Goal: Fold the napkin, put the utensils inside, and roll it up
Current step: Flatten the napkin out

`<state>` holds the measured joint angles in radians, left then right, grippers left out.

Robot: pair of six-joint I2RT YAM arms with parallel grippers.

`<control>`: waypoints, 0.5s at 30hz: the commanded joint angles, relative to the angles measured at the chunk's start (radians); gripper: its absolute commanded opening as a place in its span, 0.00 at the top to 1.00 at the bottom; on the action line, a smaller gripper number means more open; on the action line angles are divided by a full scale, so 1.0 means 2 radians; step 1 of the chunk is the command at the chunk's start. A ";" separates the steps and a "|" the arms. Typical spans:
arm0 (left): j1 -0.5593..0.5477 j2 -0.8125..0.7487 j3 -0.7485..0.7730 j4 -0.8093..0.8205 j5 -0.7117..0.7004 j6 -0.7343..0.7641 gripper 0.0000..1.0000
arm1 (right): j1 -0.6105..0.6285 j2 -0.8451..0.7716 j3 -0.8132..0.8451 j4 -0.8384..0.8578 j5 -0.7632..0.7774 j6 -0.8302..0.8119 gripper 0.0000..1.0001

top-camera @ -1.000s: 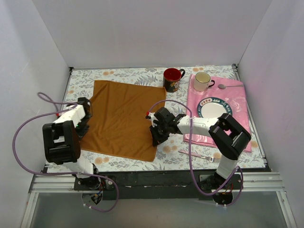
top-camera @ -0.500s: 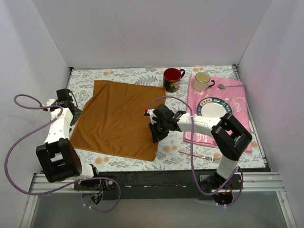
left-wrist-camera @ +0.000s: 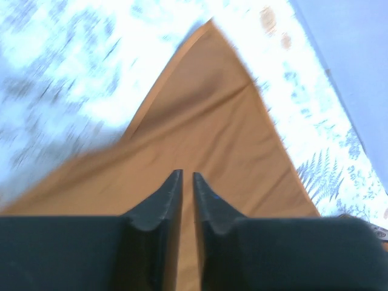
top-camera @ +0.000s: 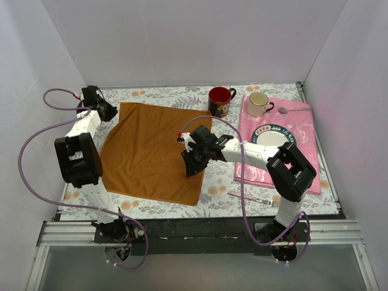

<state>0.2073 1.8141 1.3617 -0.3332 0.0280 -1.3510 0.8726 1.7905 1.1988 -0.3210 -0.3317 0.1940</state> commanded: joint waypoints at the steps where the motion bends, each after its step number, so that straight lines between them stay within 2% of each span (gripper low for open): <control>1: 0.001 0.076 0.083 0.053 0.060 0.014 0.94 | 0.002 0.013 0.025 -0.015 -0.019 -0.016 0.73; 3: 0.001 0.120 0.107 0.053 0.067 0.011 1.00 | 0.002 0.014 0.025 -0.017 -0.019 -0.017 0.75; 7: 0.001 0.168 0.149 0.057 0.070 0.001 1.00 | 0.003 0.023 0.026 -0.024 -0.023 -0.017 0.78; 15: 0.001 0.226 0.173 0.060 0.050 -0.003 1.00 | 0.005 0.021 0.018 -0.026 -0.030 -0.013 0.81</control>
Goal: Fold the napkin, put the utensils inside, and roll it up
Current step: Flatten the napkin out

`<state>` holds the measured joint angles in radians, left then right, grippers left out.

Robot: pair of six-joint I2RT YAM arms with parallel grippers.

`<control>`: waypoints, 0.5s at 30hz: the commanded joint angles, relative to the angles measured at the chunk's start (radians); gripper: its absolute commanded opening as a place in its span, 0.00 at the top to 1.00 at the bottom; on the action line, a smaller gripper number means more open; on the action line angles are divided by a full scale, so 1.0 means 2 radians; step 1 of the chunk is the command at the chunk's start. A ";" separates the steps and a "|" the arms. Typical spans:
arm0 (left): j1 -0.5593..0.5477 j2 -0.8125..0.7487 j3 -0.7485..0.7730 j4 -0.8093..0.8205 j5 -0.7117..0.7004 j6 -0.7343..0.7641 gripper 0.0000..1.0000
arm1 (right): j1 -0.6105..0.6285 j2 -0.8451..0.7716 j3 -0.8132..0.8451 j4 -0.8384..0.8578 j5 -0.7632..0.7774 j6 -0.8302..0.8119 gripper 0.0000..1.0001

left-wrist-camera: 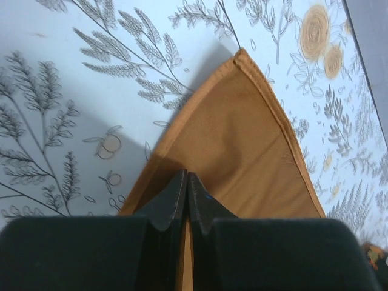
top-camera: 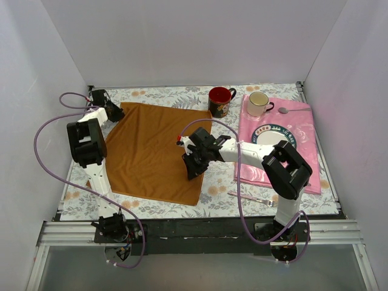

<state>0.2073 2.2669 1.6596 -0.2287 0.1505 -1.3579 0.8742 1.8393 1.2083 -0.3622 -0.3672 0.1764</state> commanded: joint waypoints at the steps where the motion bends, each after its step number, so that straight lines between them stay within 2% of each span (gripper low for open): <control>1: 0.001 0.006 0.025 0.005 -0.016 0.000 1.00 | 0.005 -0.005 0.013 -0.007 -0.013 -0.004 0.81; 10: 0.011 0.051 0.056 -0.031 -0.070 -0.010 1.00 | 0.005 -0.007 0.003 -0.014 -0.004 0.000 0.81; 15: 0.018 0.062 0.083 -0.053 -0.095 0.012 1.00 | 0.005 -0.004 0.002 -0.016 -0.001 -0.002 0.81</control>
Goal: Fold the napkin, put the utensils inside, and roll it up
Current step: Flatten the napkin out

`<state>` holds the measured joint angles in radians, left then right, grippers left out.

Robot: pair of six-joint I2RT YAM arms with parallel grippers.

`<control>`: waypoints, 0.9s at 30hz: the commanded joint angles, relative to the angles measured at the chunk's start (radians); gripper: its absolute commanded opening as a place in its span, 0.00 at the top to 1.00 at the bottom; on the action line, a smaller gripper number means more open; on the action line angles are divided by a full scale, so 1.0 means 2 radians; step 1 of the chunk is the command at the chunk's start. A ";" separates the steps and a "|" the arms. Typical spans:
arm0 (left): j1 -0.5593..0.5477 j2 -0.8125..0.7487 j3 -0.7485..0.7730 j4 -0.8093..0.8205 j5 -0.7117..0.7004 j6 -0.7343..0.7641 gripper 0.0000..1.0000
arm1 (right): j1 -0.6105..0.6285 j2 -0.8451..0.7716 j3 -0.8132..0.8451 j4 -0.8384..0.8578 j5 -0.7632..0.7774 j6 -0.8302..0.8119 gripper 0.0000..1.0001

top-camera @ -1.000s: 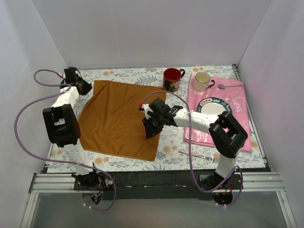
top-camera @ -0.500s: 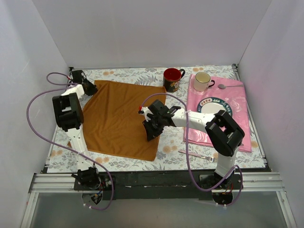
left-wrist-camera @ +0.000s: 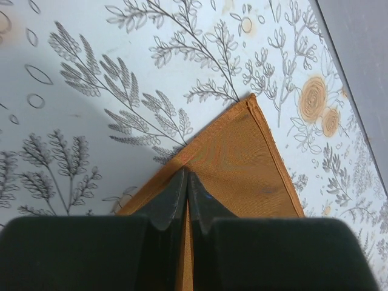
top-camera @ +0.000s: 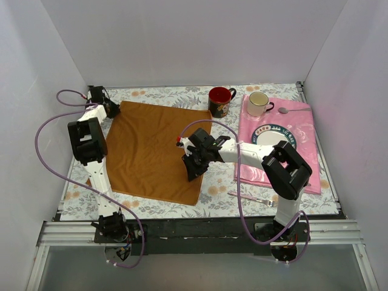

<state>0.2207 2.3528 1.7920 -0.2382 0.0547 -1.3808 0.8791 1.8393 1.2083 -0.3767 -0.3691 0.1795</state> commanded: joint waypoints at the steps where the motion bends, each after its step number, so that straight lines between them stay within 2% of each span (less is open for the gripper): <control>1: 0.011 0.016 0.020 -0.052 -0.053 0.026 1.00 | 0.002 -0.002 0.004 -0.013 0.003 -0.006 0.81; 7: 0.011 -0.018 0.034 -0.084 -0.093 0.064 1.00 | -0.005 -0.002 0.053 -0.055 0.056 -0.028 0.81; 13: 0.002 -0.080 0.048 -0.132 -0.082 0.081 0.75 | -0.042 -0.041 0.082 -0.082 0.117 -0.006 0.77; 14: -0.001 -0.105 0.047 -0.151 -0.089 0.078 0.66 | -0.049 -0.044 0.083 -0.085 0.125 -0.002 0.75; 16: -0.018 -0.132 0.034 -0.165 -0.103 0.078 0.58 | -0.071 -0.054 0.082 -0.095 0.143 0.008 0.73; 17: -0.025 -0.165 0.019 -0.171 -0.108 0.077 0.53 | -0.079 -0.058 0.080 -0.096 0.145 0.015 0.71; 21: -0.083 -0.244 -0.089 -0.155 -0.094 0.061 0.50 | -0.110 -0.086 0.068 -0.101 0.136 0.017 0.63; 22: -0.092 -0.257 -0.138 -0.151 -0.085 0.056 0.50 | -0.112 -0.092 0.066 -0.104 0.138 0.016 0.61; 25: -0.132 -0.297 -0.221 -0.143 -0.074 0.043 0.50 | -0.115 -0.126 0.038 -0.102 0.153 0.017 0.47; 26: -0.152 -0.309 -0.240 -0.142 -0.085 0.042 0.50 | -0.115 -0.137 0.011 -0.099 0.155 0.018 0.38; 27: -0.162 -0.329 -0.257 -0.142 -0.092 0.042 0.50 | -0.116 -0.157 -0.002 -0.095 0.152 0.017 0.35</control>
<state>-0.0311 1.7649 1.4227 -0.4927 -0.1131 -1.2762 0.6411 1.6432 1.2926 -0.5571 -0.0811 0.2104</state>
